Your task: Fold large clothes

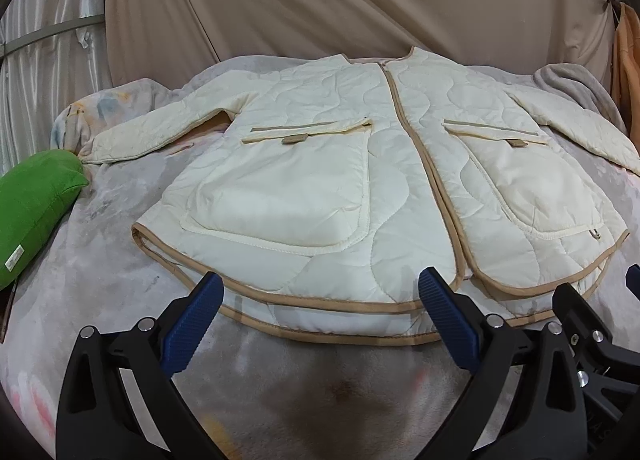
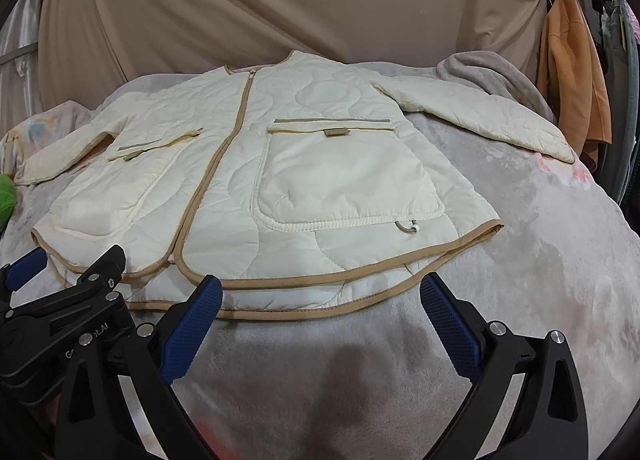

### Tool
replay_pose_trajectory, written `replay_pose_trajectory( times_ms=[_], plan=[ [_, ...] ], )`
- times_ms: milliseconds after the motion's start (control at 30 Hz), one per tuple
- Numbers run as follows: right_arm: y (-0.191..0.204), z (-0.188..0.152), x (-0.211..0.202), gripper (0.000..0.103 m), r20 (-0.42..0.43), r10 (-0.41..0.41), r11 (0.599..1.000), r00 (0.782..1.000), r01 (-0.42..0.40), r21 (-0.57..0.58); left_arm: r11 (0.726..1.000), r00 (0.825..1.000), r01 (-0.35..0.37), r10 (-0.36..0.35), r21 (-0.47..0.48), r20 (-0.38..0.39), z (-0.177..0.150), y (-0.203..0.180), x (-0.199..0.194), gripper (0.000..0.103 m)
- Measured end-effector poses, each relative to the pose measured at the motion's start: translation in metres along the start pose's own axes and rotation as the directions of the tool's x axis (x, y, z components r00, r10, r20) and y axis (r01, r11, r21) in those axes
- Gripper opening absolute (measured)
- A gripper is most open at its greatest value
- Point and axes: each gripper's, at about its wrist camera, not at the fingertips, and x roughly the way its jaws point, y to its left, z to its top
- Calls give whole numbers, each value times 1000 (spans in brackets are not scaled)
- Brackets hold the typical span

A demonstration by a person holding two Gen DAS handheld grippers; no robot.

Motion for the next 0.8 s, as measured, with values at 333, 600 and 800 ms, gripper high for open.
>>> replay_pose_trajectory(
  times_ms=[333,600,800],
  plan=[
    [0,0,0,98,1,0,1000,1000,0,0,1000,1000,-7,7,1,10,0,-2,-2,96],
    [-1,0,0,98,2,0,1000,1000,0,1,1000,1000,-7,7,1,10,0,-1,-2,96],
    [-1,0,-1,98,2,1,1000,1000,-1,1,1000,1000,-7,7,1,10,0,-1,-2,95]
  ],
)
